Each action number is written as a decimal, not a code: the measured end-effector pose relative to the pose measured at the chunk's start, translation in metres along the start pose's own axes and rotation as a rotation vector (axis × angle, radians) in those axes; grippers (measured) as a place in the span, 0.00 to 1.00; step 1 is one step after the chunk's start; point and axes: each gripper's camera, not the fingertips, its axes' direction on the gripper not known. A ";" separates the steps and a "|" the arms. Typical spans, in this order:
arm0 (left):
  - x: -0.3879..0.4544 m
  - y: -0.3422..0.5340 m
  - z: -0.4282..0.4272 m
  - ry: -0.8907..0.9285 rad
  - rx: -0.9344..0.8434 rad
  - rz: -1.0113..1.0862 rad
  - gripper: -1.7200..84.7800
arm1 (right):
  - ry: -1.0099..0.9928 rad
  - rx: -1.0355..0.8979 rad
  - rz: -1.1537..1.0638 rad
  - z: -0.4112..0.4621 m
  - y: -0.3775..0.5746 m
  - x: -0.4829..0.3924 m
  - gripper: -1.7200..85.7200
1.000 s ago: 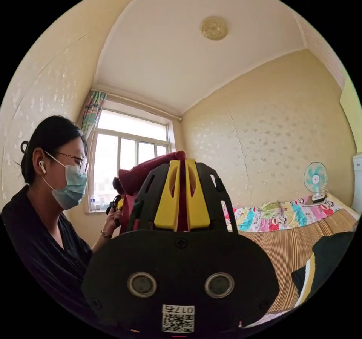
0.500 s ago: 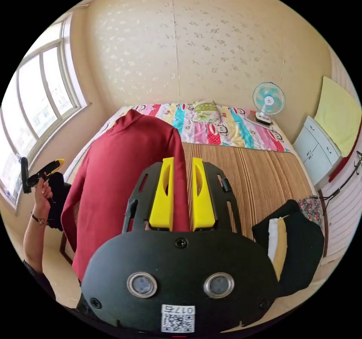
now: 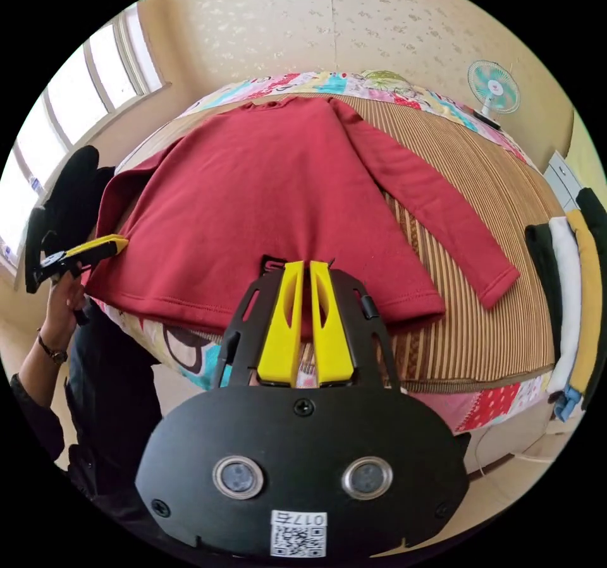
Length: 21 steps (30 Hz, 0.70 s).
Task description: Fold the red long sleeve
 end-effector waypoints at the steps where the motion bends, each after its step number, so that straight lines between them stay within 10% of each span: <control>1: -0.003 0.025 -0.004 0.021 0.043 -0.044 0.09 | 0.009 0.003 0.001 -0.010 0.015 0.000 0.04; 9: -0.008 0.133 -0.029 0.065 0.088 -0.245 0.06 | 0.041 -0.146 0.074 -0.052 0.114 0.020 0.03; 21: 0.002 0.058 0.014 0.254 0.112 -0.044 0.15 | -0.767 0.300 0.930 -0.079 0.086 0.294 0.13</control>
